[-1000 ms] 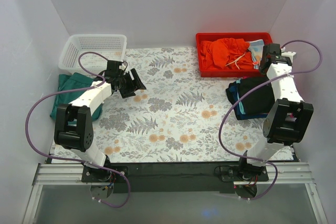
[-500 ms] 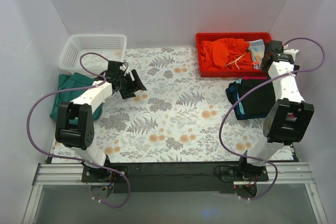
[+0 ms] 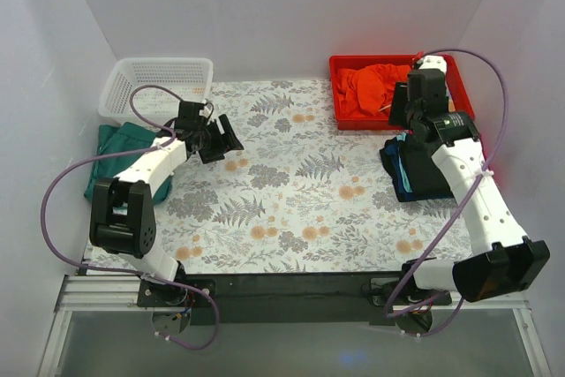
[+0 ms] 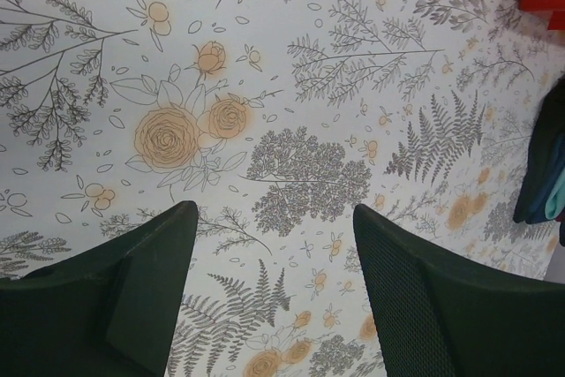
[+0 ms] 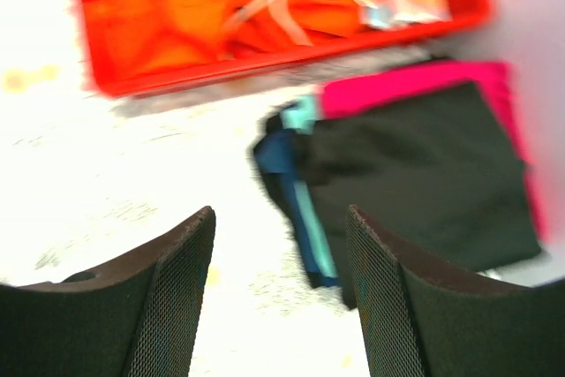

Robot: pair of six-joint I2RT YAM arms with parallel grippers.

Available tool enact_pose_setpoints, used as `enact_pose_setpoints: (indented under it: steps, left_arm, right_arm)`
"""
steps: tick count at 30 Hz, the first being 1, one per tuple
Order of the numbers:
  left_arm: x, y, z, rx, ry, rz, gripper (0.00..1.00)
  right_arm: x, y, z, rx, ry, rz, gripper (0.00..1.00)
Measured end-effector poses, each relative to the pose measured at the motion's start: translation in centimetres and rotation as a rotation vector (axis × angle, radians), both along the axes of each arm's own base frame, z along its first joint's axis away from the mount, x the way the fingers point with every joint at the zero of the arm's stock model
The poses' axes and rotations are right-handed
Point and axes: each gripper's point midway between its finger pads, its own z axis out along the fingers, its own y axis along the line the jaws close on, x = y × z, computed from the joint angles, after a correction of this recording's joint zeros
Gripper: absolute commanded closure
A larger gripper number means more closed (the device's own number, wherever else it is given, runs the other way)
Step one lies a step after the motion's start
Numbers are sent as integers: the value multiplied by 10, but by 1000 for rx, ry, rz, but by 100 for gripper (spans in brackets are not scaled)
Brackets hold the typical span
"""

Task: Fold and stack the t-shirts
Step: Put the neatly folded tshirt into the corner of the board with the right arm

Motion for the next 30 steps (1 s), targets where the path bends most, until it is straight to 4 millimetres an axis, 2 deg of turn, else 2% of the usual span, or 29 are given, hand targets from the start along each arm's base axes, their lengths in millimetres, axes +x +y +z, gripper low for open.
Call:
enact_pose_setpoints:
  steps: [6, 11, 16, 20, 25, 30]
  left_arm:
    - [-5, 7, 37, 16, -116, 9, 30]
    - [-13, 16, 63, 38, -205, 33, 30]
    - [-24, 25, 63, 68, -227, 53, 30]
    - [-29, 30, 57, 92, -220, 70, 30]
    - [-30, 35, 54, 112, -217, 89, 30]
    - [-30, 42, 58, 133, -234, 115, 29]
  right_arm:
    - [-7, 65, -9, 68, -19, 255, 24]
    - [-16, 109, -16, 91, -11, 411, 23]
    - [-22, 155, -22, 124, -6, 548, 21]
    - [-27, 191, -37, 146, 36, 651, 21]
    - [-28, 206, -51, 171, 73, 697, 21]
    - [-27, 209, -49, 182, 61, 708, 20]
